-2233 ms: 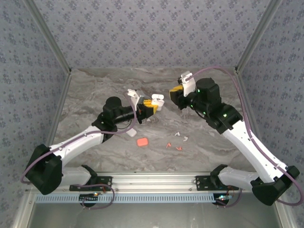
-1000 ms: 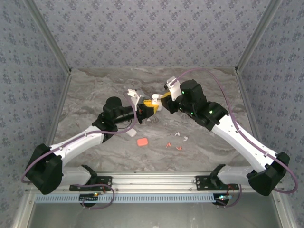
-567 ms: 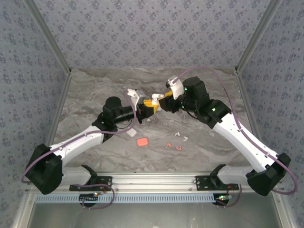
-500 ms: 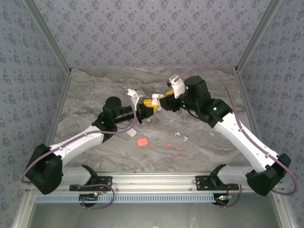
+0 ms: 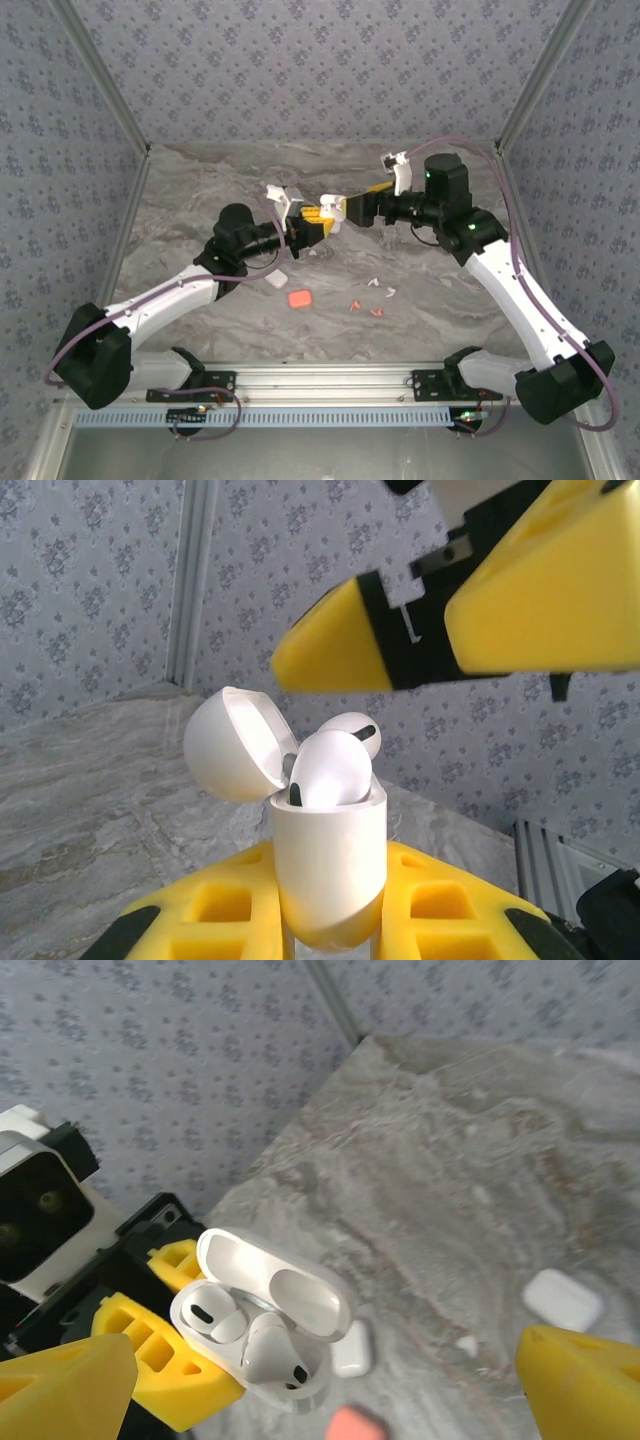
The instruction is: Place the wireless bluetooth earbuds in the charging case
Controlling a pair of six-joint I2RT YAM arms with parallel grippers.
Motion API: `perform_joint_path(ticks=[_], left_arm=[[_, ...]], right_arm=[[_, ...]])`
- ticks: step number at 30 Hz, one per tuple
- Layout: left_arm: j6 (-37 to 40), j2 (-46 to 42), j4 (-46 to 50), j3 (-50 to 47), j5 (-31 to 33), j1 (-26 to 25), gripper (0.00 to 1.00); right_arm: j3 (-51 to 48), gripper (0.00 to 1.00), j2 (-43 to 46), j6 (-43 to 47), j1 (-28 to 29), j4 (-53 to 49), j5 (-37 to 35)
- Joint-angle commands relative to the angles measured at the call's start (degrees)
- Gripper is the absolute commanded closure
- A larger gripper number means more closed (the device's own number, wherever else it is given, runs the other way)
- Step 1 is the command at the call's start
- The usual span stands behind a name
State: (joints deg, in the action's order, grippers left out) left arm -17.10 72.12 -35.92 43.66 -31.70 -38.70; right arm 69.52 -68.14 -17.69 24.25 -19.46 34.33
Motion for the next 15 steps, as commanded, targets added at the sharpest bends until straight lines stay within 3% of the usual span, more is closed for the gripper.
perform_joint_path(ticks=[1, 15], left_arm=[[-2.04, -0.13, -5.23, 2.3, -1.85, -0.24, 1.0], [-2.42, 0.65, -5.17, 2.27, -1.78, -0.19, 1.0]], right_arm=[[-0.35, 0.0, -1.31, -5.1, -0.17, 4.93, 8.45], [1.87, 0.0, -3.85, -8.76, 1.81, 10.1, 15.36]])
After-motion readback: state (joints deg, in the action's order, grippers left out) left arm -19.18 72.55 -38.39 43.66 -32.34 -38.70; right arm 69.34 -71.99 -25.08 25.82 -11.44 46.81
